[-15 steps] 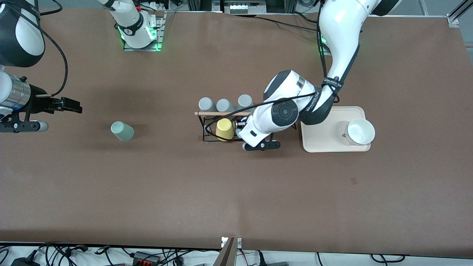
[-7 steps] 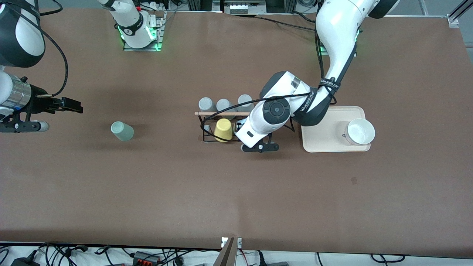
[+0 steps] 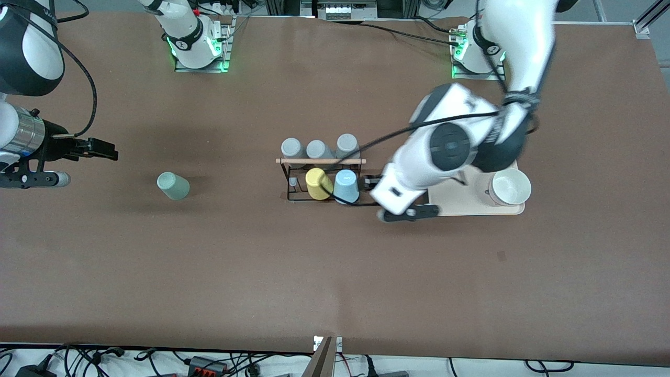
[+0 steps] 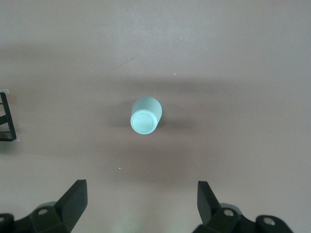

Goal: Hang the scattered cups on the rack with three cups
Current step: 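Hang the light blue cup beside the yellow cup and open the left gripper, then retract the left gripper while the right gripper reaches the mint cup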

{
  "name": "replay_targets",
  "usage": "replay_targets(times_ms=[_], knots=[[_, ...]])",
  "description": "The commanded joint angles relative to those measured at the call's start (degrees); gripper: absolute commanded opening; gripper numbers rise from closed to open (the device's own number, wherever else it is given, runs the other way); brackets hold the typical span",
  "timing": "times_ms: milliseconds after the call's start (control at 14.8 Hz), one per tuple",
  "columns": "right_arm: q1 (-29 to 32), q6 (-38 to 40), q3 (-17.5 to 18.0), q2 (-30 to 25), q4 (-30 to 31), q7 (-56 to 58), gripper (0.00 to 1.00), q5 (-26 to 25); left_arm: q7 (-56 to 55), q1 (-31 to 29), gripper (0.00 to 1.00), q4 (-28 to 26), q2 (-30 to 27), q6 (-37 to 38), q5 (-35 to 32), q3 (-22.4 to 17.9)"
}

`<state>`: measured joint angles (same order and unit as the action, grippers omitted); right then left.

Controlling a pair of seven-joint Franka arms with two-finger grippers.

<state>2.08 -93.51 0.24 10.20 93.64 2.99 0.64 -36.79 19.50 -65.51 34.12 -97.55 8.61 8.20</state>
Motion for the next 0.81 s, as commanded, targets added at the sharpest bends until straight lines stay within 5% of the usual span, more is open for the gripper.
replay_targets(times_ms=[0,203,745], knots=[[-0.1,-0.4,0.2,-0.3,2.2,0.4,1.00,-0.7,0.4,-5.5,1.00,-1.3,-6.1,6.3,-1.0,1.3],[-2.2,-6.6,0.2,-0.3,7.8,-0.9,1.00,-4.2,0.6,-6.5,1.00,-2.1,-12.7,11.8,-1.4,0.2],[-3.1,-26.5,0.2,6.8,16.6,-4.3,1.00,-3.8,0.7,-11.9,1.00,-1.6,-14.2,17.2,-1.5,1.1]])
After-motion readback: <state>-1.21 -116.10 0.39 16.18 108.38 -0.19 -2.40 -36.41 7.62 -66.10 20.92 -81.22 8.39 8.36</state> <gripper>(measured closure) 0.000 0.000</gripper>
